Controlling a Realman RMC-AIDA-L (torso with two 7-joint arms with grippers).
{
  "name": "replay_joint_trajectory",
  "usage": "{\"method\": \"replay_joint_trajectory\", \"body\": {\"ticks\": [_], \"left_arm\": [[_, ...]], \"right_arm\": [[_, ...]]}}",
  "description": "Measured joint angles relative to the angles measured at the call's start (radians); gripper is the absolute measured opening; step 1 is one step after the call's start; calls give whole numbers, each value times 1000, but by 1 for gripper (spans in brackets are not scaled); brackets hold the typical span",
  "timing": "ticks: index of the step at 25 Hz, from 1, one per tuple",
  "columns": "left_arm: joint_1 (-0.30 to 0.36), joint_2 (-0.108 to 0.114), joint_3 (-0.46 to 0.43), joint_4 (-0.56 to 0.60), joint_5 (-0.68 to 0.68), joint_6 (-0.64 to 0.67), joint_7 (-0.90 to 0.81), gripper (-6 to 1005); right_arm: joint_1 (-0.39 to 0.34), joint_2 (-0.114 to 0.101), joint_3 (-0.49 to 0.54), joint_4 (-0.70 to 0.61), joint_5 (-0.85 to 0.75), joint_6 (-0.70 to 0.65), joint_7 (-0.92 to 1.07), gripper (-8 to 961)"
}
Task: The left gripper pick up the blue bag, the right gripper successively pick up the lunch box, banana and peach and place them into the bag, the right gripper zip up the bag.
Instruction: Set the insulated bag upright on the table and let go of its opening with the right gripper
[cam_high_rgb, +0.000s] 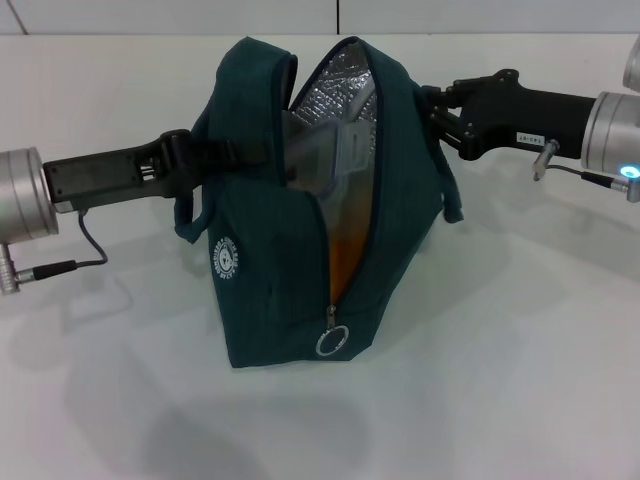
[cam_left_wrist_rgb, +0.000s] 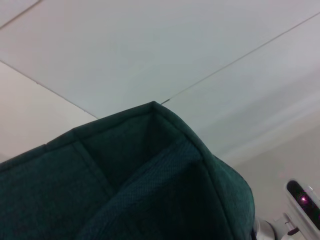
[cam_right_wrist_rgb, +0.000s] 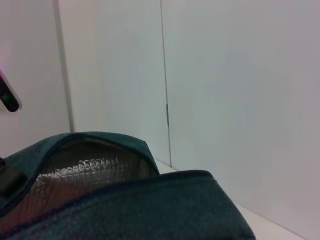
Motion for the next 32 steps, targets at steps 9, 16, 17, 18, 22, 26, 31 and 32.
{"method": "replay_joint_trajectory", "body": {"ticks": [9, 16, 17, 18, 22, 26, 31, 32], "left_arm": [[9, 0, 0, 0, -2, 0, 2, 37], [15, 0, 0, 0, -3, 0, 3, 37], [17, 1, 0, 0, -4, 0, 5, 37], [19, 1, 0, 0, -4, 0, 6, 37], [22, 4, -1, 0, -13, 0, 8, 37], [22, 4, 0, 0, -35, 19, 9, 37], [14, -2, 5, 0, -54, 53, 12, 37], [13, -5, 6, 0, -54, 53, 14, 37]], "right_arm": [[-6, -1, 0, -7, 2, -9, -1, 96], [-55, -1, 4, -80, 2, -50, -2, 70], [-77, 0, 6, -111, 3, -59, -2, 70], [-90, 0, 6, -132, 4, -62, -2, 70], [-145, -1, 7, -213, 34, -90, 0, 71], [-178, -5, 34, -252, 63, -150, 0, 71], [-245, -5, 65, -377, 87, -220, 4, 70], [-257, -5, 66, -396, 95, -228, 4, 70]]}}
